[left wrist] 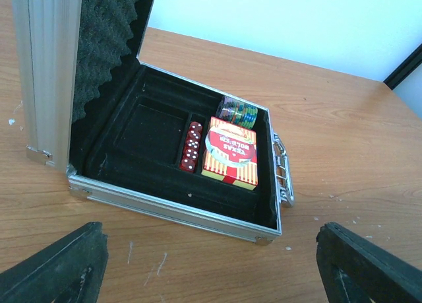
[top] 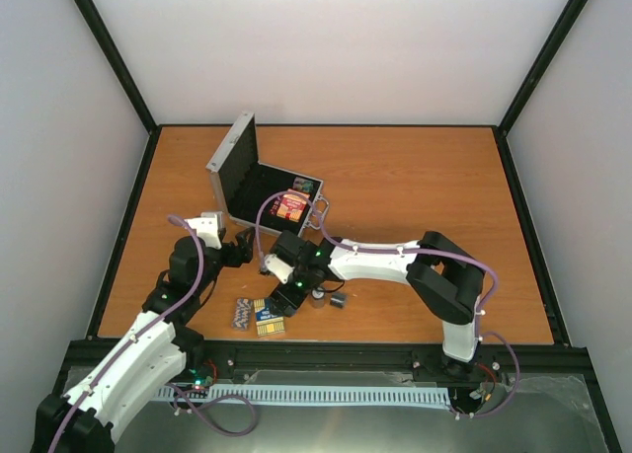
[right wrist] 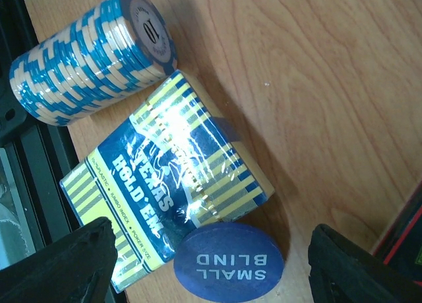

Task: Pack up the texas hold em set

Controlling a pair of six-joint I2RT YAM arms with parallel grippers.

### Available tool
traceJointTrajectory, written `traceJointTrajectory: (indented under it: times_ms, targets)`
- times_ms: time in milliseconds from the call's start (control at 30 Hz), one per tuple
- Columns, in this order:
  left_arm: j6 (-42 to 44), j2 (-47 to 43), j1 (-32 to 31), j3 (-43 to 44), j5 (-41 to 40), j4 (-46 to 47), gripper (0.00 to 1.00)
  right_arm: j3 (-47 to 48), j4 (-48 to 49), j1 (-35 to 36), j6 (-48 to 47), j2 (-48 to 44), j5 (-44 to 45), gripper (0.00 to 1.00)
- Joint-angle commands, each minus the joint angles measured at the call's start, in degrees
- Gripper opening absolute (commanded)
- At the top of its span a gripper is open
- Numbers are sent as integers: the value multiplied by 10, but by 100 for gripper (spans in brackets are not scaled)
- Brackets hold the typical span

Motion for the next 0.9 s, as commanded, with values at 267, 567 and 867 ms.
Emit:
traceJointTrajectory:
  times_ms: [267,567,867]
  targets:
    - [16,-5,2,1,-3,20,87,1,-22,-3,-4,15,15,79]
    - [16,-4,3,0,-3,18,87,-16,-19,-2,2,15,11,77]
    - [15,-13,3,-3,-5,17,87,-27,-10,-1,7,13,1,74]
